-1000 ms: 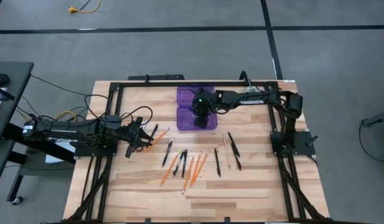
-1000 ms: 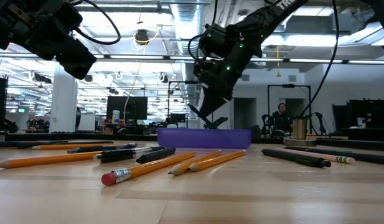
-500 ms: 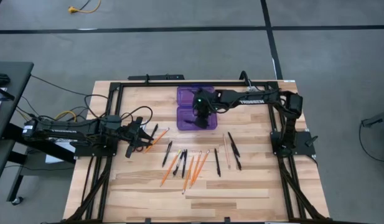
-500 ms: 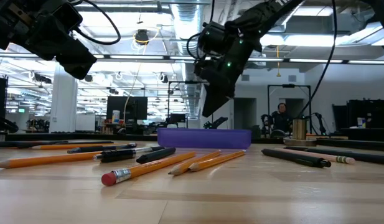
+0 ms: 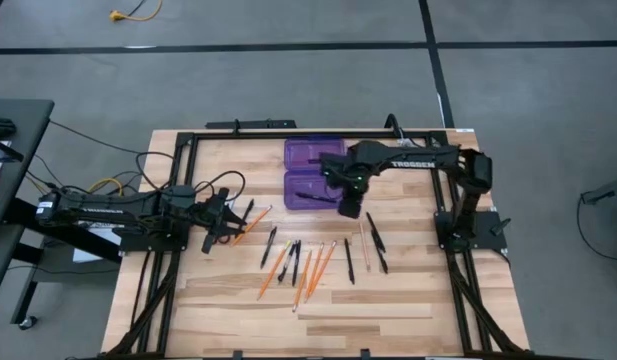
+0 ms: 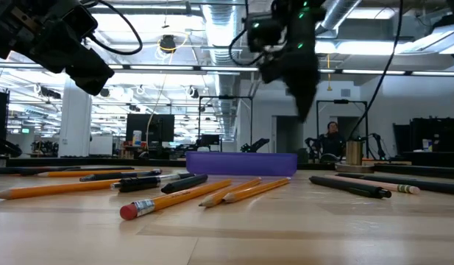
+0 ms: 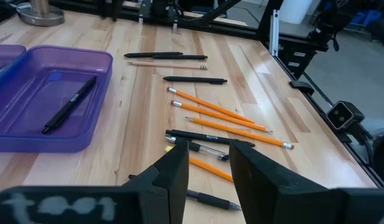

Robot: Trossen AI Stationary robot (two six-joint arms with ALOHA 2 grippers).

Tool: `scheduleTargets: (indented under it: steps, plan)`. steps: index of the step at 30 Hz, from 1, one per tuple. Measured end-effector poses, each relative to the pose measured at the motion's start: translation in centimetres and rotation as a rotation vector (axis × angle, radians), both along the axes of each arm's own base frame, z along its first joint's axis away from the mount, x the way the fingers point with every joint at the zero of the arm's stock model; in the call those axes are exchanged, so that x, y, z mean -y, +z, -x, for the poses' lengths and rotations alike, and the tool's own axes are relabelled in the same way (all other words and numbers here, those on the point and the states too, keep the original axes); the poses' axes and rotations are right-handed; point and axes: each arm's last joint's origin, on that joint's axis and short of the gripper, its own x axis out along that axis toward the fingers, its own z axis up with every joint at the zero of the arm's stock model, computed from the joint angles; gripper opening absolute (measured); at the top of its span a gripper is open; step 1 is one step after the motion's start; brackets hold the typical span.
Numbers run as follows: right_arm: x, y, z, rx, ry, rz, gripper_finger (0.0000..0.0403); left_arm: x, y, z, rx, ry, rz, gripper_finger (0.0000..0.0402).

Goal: Pick & place school supplies into a supply box
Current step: Put the black pen into the the purple supply box

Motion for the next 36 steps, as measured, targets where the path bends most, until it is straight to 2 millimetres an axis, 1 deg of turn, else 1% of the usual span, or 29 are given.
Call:
scheduleTargets:
  steps: [1,4,6,8,10,12,13,15,17,19,21,23,27,33,36]
  plan:
    - [-0.5,0.6,0.6,-0.02,-0.007,0.002,0.0075,0.0,0.0,0.0,0.0,0.001,0.0,0.0105]
    - [-1.8,3.2,2.3,0.004,-0.034,0.055,0.0075,0.0,-0.1,0.0,-0.007,0.002,0.0,0.0105]
    - [-2.8,4.9,3.9,0.053,-0.061,0.117,0.0075,0.0,-0.1,0.0,-0.007,0.002,0.0,0.0105]
    - [-3.9,6.2,5.9,0.119,-0.114,0.192,0.0075,0.0,-0.1,0.0,-0.009,0.004,0.0,0.0105]
    - [-5.0,6.9,7.9,0.213,-0.19,0.281,0.0075,0.0,-0.1,0.0,-0.012,0.006,-0.001,0.0105]
    - [-6.0,6.8,9.9,0.324,-0.302,0.367,0.0075,0.0,-0.1,0.0,-0.014,0.006,-0.001,0.0105]
    - [-6.6,6.5,10.9,0.386,-0.369,0.396,0.0075,0.0,-0.1,0.0,-0.014,0.006,-0.001,0.0105]
    - [-7.6,5.2,12.4,0.513,-0.517,0.407,0.0075,0.0,-0.1,0.0,-0.014,0.006,-0.001,0.0105]
    - [-8.6,3.2,13.3,0.606,-0.613,0.349,0.0075,0.0,-0.1,0.0,-0.014,0.006,-0.001,0.0105]
    - [-9.5,1.2,13.5,0.655,-0.631,0.266,0.0075,0.0,-0.1,0.0,-0.013,0.006,-0.002,0.0105]
    - [-10.3,-0.5,13.3,0.667,-0.614,0.183,0.0075,0.0,-0.1,0.0,-0.013,0.006,-0.002,0.0105]
    - [-10.7,-1.7,13.1,0.647,-0.605,0.136,0.0075,0.0,-0.1,0.0,-0.007,0.005,-0.006,0.0105]
    - [-10.8,-3.2,12.3,0.563,-0.596,0.152,0.0075,0.0,0.1,0.0,0.012,0.004,-0.013,0.0105]
    - [-9.7,-5.8,11.0,0.403,-0.615,0.156,0.0075,0.0,0.4,-0.1,0.048,-0.006,-0.05,0.0105]
    - [-9.3,-6.9,10.5,0.349,-0.587,0.176,0.0079,0.0,0.4,-0.1,0.05,-0.006,-0.052,0.0105]
